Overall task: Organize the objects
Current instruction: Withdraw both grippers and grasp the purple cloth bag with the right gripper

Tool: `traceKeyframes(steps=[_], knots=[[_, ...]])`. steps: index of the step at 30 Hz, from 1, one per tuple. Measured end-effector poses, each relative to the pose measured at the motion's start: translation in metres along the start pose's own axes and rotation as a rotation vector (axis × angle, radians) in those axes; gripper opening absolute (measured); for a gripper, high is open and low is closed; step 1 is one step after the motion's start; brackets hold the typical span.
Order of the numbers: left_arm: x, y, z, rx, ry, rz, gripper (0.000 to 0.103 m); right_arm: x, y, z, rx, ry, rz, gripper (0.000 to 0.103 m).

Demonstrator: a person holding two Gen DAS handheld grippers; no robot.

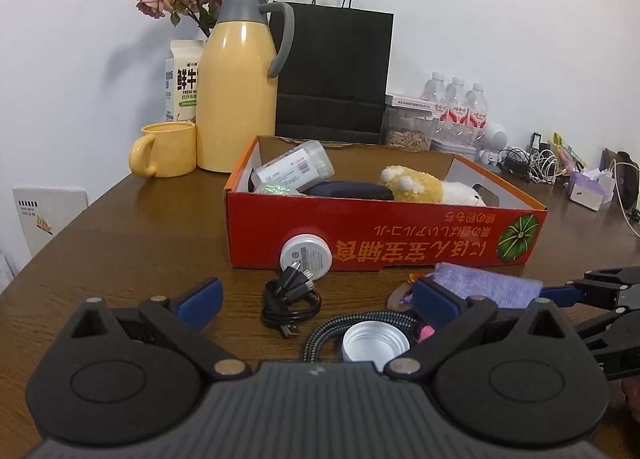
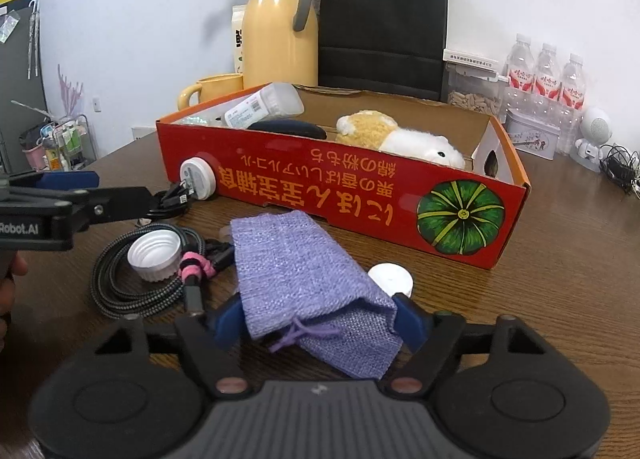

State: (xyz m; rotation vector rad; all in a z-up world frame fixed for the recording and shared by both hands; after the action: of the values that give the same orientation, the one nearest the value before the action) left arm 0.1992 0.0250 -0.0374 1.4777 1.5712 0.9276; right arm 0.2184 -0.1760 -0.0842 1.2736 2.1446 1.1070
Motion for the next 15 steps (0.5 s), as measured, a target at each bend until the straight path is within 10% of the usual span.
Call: traceKeyframes(steps=[8, 15], knots=[[0.000, -0.003, 0.004, 0.020, -0.001, -0.006, 0.103, 0.002, 0.002, -0.006, -0.032, 0.013, -0.010, 0.014], [0.002, -0.004, 0.006, 0.037, 0.000, -0.020, 0.103, 0.002, 0.006, -0.022, -0.138, -0.012, -0.015, 0.011]])
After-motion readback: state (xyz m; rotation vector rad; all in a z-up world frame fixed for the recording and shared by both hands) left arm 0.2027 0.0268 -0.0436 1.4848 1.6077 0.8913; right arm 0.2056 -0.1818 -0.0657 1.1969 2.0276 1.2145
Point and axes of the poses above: each gripper's, at about its wrist camera, not at the fingertips, and z roughly the way its jaws point, x to its left, y to its top, the point moved 6 cm from there along z, roughly the way its jaws point, and after that the axes turned 4 degrees about y, right-handed, at the moved point
